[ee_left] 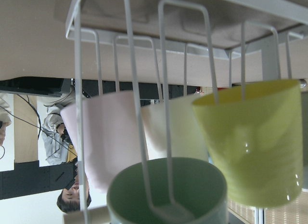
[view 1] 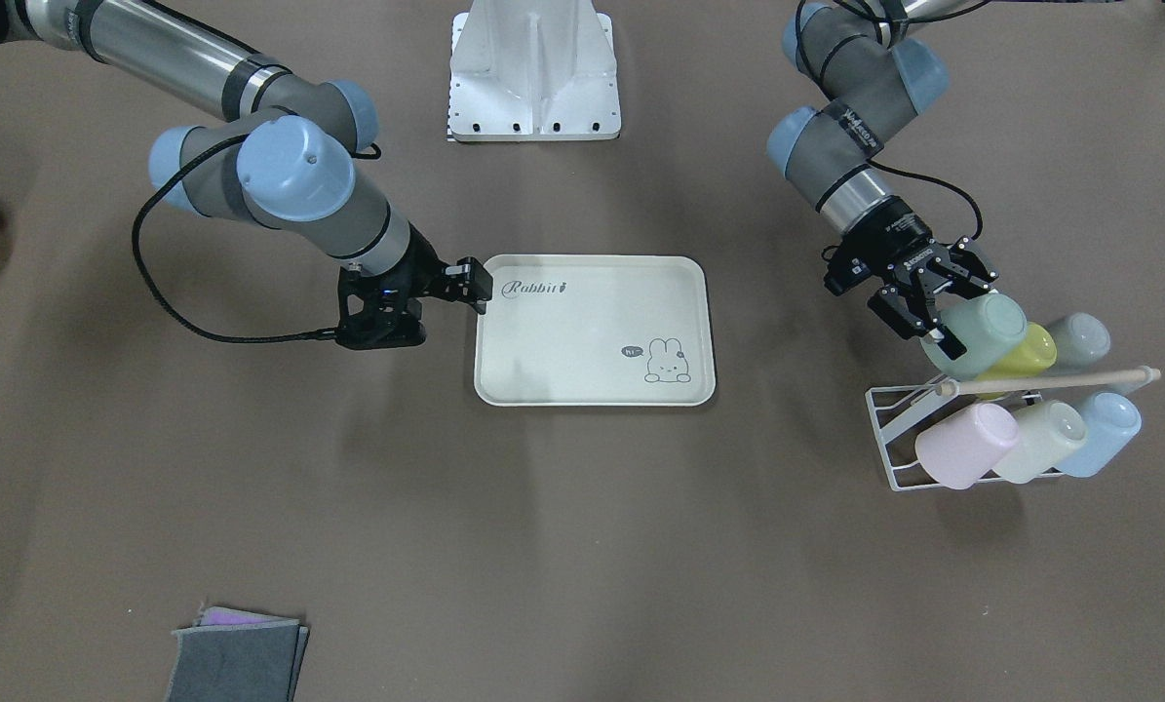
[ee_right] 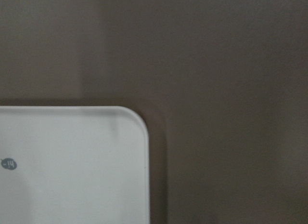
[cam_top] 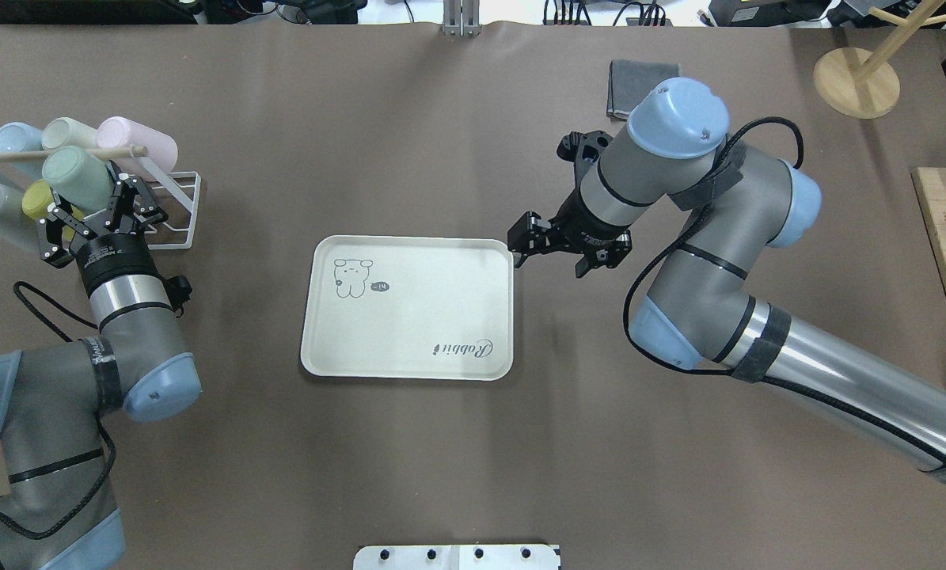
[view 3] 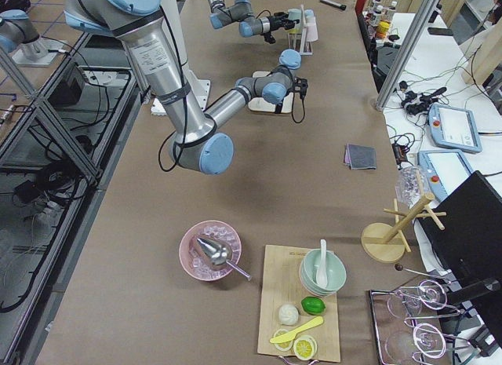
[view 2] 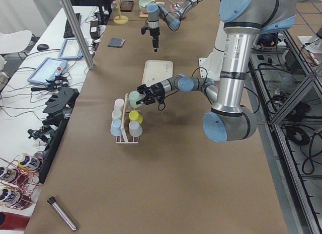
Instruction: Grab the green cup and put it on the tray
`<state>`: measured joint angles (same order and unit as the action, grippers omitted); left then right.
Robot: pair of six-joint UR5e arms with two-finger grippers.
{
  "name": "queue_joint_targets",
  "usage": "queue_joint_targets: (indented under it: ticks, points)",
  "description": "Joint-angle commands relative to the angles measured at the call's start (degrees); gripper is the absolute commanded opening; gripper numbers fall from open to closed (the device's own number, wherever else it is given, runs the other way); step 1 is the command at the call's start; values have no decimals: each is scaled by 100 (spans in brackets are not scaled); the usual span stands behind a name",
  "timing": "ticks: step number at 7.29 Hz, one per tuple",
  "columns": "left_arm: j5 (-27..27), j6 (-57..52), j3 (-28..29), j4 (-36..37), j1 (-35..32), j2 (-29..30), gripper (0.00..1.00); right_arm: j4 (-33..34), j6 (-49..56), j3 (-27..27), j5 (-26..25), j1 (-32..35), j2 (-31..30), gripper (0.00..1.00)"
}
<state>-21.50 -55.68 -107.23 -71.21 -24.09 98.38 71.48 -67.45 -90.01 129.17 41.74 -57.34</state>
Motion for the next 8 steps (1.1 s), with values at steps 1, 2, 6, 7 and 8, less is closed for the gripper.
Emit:
queue_joint_targets:
  ticks: [1,2,6,7,8]
  points:
    - [31,-49,-516,-15,-95,-38,42,32,1081,-278,371,623,-574,100]
    - [31,-49,-875,-59,-96,-169,42,32,1163,-628,380,677,-1020,100]
    - [-300,-877,-1512,-2189,-228,-188,42,1474,4343,-772,460,1965,-1806,100]
    - [-1268,-1658,-1128,-4109,-393,82,41,2048,4929,-772,468,2405,-1851,100]
    - [-2226,-1700,-698,-5321,-717,398,40,2158,5100,-694,468,2670,-2034,100]
